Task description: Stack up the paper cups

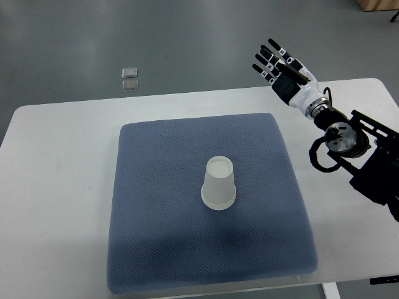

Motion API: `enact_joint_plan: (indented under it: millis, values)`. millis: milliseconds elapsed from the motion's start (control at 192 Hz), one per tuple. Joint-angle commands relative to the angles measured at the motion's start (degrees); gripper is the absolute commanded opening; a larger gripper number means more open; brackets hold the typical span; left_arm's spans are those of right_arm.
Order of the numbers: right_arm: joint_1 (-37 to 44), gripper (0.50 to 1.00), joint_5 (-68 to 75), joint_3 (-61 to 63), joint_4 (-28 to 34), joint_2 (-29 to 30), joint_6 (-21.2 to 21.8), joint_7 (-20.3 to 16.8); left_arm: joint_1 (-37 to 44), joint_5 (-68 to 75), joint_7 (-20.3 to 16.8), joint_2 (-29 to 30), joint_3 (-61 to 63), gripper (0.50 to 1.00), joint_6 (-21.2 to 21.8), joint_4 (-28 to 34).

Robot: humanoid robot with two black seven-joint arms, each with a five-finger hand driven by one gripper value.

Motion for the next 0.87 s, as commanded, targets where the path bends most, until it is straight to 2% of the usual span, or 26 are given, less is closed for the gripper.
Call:
enact_joint_plan:
  millis: [0, 187, 380, 864]
  values:
    - [-0.8, 0.913, 0.0, 1.3, -4.0, 1.7, 1.7, 0.4, 0.0, 0.0, 0.0, 0.0, 0.0, 1.000, 0.0, 0.0]
    - [-2.4, 0.913, 0.0, 1.4, -8.3, 1.9, 5.5, 0.4, 0.0, 0.0, 0.0, 0.0, 0.0, 1.000, 0.0, -0.1]
    - [-3.0, 0.913, 0.1, 1.5, -8.9, 1.9, 6.9, 0.4, 0.0, 0.0, 0.0, 0.0, 0.0, 1.000, 0.0, -0.1]
    - [-2.5, 0.926, -0.8, 1.3, -8.9, 1.9, 6.7, 0.4, 0.0, 0.0, 0.0, 0.0, 0.0, 1.000, 0.0, -0.4]
